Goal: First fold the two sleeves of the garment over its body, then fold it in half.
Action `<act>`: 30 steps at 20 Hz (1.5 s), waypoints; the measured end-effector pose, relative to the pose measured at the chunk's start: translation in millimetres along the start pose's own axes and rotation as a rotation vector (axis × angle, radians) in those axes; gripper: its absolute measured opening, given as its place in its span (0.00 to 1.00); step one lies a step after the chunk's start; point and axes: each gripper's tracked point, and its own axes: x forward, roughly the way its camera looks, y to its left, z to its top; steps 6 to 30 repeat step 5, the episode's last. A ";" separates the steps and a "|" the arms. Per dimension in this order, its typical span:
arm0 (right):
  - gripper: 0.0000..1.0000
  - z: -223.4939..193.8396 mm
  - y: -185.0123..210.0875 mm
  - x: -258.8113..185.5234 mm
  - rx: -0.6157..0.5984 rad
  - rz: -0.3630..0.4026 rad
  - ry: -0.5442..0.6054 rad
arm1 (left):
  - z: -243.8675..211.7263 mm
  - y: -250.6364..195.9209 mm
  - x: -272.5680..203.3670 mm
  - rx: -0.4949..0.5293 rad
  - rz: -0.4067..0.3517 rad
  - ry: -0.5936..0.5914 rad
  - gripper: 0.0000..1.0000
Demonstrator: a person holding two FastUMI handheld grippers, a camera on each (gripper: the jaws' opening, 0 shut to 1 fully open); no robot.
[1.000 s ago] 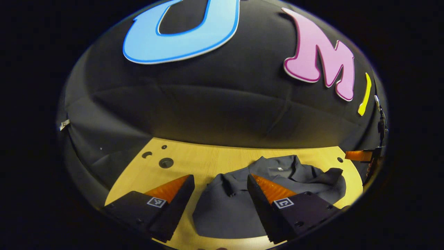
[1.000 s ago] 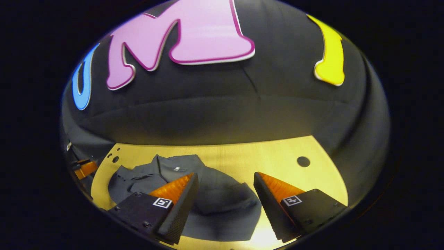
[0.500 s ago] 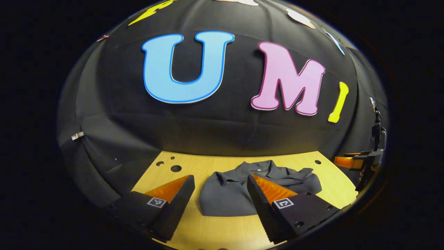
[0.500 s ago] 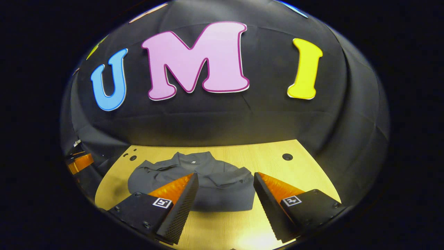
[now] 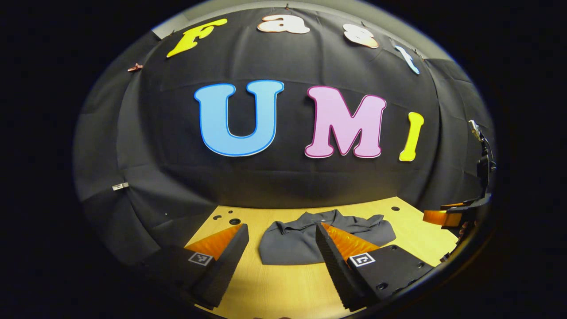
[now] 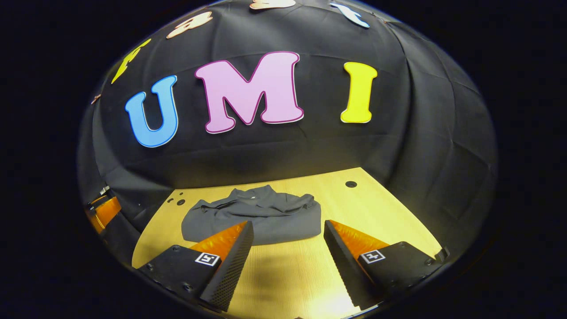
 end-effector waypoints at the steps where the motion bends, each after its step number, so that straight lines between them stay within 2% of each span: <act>1: 0.99 -2.8 1.2 -5.9 0.010 -0.005 -0.004 | 0.8 -3.2 -4.0 0.000 0.000 -0.013 0.96; 2: 0.98 -9.3 3.7 -10.7 0.024 -0.009 0.003 | -1.5 -5.2 -8.3 -0.003 0.001 -0.017 0.96; 3: 0.99 -17.4 6.6 -14.7 0.033 -0.011 0.018 | -2.1 -7.9 -12.4 -0.013 0.002 -0.022 0.92; 4: 0.98 -25.7 9.4 -17.7 0.041 -0.012 0.034 | -1.4 -9.6 -17.1 -0.025 0.002 -0.027 0.96; 5: 0.99 -30.6 12.4 -20.9 0.049 -0.010 0.042 | -0.3 -11.2 -20.4 -0.038 -0.003 -0.032 0.95; 30: 0.99 -30.6 12.4 -20.9 0.049 -0.010 0.042 | -0.3 -11.2 -20.4 -0.038 -0.003 -0.032 0.95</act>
